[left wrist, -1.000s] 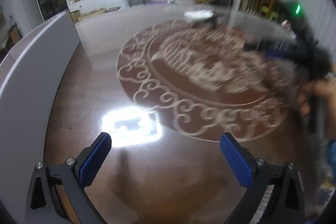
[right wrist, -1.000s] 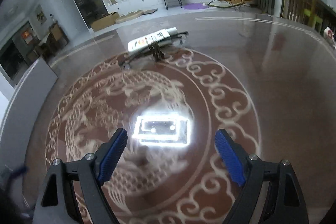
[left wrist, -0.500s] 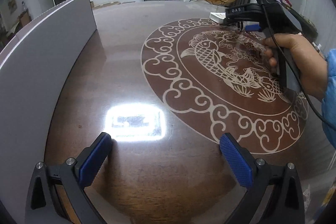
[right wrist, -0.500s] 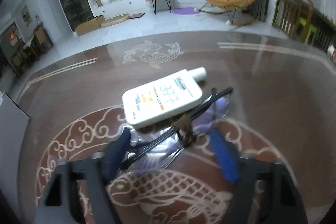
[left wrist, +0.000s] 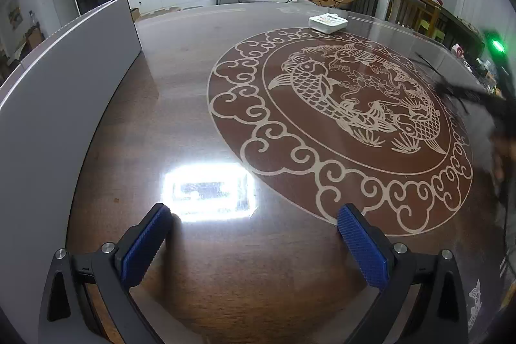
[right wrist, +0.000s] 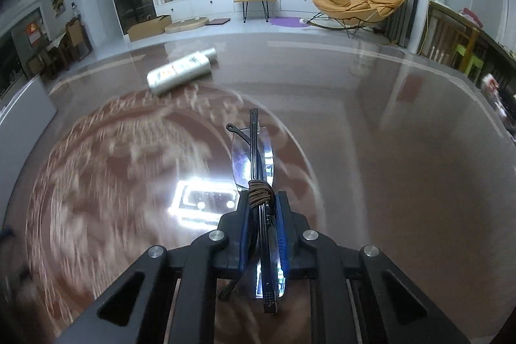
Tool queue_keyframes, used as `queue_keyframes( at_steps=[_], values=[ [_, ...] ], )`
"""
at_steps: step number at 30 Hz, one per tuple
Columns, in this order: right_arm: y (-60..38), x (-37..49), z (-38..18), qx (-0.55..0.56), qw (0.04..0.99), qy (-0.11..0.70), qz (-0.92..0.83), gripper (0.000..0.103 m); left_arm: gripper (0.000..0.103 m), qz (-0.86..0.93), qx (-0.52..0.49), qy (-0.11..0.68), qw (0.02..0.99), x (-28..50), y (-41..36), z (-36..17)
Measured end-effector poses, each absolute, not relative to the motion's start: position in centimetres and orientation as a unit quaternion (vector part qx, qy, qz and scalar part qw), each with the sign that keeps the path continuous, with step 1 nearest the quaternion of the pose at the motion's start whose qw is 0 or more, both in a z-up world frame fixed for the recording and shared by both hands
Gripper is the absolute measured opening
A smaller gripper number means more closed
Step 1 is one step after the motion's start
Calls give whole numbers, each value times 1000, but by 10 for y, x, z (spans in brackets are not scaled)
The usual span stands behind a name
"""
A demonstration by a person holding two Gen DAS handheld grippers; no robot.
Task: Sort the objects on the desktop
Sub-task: 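Grasp the white sunscreen bottle with the left tool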
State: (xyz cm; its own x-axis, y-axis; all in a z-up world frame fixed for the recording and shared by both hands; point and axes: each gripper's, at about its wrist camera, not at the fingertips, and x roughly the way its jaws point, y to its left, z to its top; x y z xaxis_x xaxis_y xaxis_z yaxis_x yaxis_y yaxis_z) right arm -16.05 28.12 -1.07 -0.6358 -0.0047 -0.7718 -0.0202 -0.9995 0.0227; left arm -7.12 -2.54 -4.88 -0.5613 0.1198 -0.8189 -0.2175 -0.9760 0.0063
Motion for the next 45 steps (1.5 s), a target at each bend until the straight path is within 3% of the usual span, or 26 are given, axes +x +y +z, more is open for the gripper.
queue_keyframes(
  at_steps=[2,3,4,20,31,32,33,34,39,45],
  values=[
    [287,-137,-11,-429,7,9,903,45,103,882,-459,53,94,-72,-24,-49],
    [289,-128,-11,-430,3,9,903,75,103,882,-459,53,96,-73,-23,-49],
    [290,-122,-11,-430,-1,7,903,89,103,882,-459,52,95,-76,-21,-49],
    [287,-118,-14,-447,-14,2,894,95,103,860,-449,115,215,-277,109,-45],
    [284,-119,-16,-450,-4,-10,893,95,103,863,-447,115,208,-368,166,-44],
    [285,-118,-15,-449,-1,-9,893,95,84,865,-438,116,216,-367,167,-42],
    [285,-118,-15,-449,2,-9,893,95,57,869,-425,119,223,-363,169,-39],
    [285,-118,-15,-448,5,-10,894,95,52,872,-416,125,225,-358,171,-37],
    [286,-117,-14,-446,14,-14,895,95,51,880,-424,93,194,-332,153,-37],
    [288,-117,-14,-448,12,-7,894,95,51,889,-429,68,146,-223,89,-38]
  ],
)
